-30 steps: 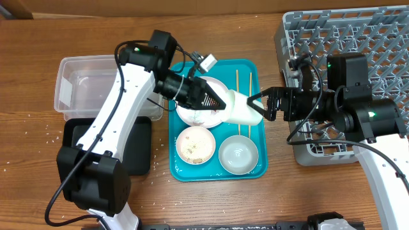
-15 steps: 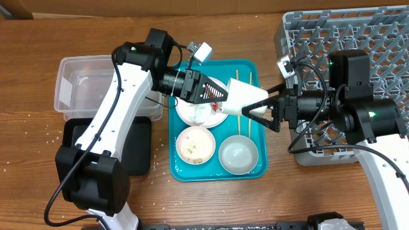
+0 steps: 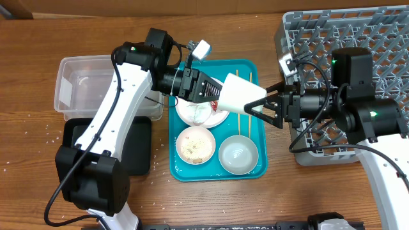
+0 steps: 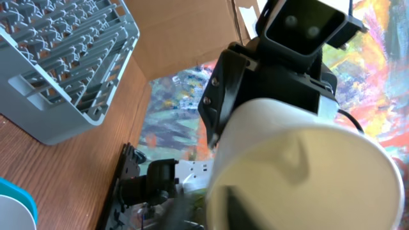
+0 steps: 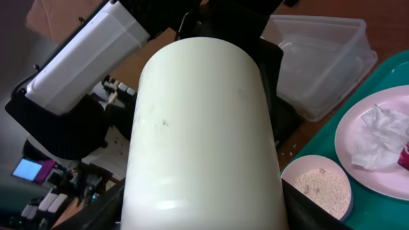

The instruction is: Sort waste into correct bins and load items into the dishwasher

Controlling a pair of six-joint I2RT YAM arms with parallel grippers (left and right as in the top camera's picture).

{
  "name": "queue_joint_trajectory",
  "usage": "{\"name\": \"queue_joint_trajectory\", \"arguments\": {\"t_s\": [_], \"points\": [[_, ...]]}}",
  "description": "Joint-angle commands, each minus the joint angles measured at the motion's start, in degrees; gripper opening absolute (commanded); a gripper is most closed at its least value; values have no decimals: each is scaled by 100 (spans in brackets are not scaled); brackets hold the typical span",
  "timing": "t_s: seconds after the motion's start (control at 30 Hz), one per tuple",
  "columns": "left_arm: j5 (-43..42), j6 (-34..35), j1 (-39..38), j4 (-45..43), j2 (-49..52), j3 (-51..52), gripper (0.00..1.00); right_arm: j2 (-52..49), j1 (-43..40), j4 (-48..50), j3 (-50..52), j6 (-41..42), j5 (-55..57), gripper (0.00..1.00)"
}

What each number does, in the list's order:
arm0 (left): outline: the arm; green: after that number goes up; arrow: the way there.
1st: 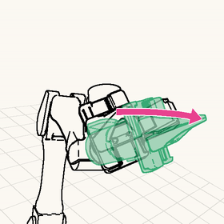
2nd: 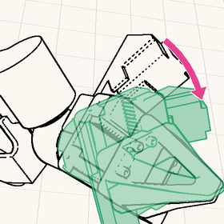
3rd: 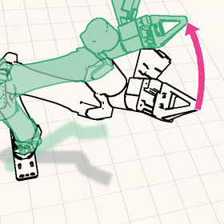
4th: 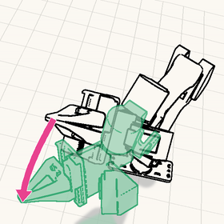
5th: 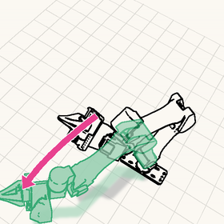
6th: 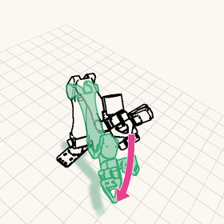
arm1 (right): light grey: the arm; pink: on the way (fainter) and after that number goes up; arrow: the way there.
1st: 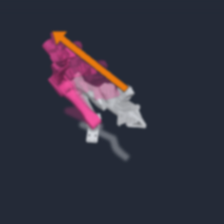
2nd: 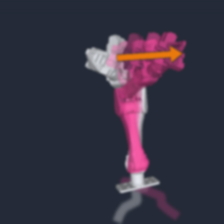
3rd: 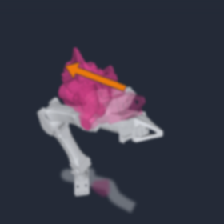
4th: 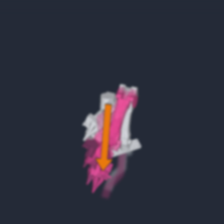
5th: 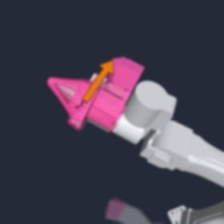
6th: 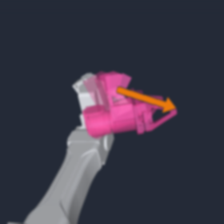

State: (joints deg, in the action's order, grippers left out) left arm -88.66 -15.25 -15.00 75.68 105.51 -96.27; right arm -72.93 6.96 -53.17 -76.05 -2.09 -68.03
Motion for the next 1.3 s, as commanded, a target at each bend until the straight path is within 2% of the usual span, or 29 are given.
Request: {"name": "queue_joint_trajectory", "arguments": {"t_s": [0.0,0.03,0.13,0.27,0.37,0.5,0.8,1.17,1.23,1.27], "points": [[-153,-245,11,39,-144,-90,73,79,-341,-50,-20,264,184,58],[-24,-197,13,37,-144,-90,86,118,-557,-146,-24,398,509,58],[540,-13,39,42,-144,-90,100,219,-1075,-673,-164,479,1469,57],[1366,321,42,39,-144,-90,100,254,-1532,-1746,-595,960,3880,58],[1600,372,42,35,-144,-90,100,251,-1561,-2356,-761,1598,5770,58],[1679,374,42,11,-144,-90,100,190,-1602,-2673,-765,2111,7237,64],[2076,374,37,105,-144,-90,100,-481,-2317,-2651,-765,2247,7173,63],[2354,374,37,101,-144,-90,100,-1786,-2293,-2599,-765,2120,6835,64],[2409,372,37,103,-144,-90,100,-1880,-2308,-2597,-765,2124,6835,68],[2468,374,37,103,-144,-90,100,-1904,-2319,-2577,-763,2144,6835,74]]}}
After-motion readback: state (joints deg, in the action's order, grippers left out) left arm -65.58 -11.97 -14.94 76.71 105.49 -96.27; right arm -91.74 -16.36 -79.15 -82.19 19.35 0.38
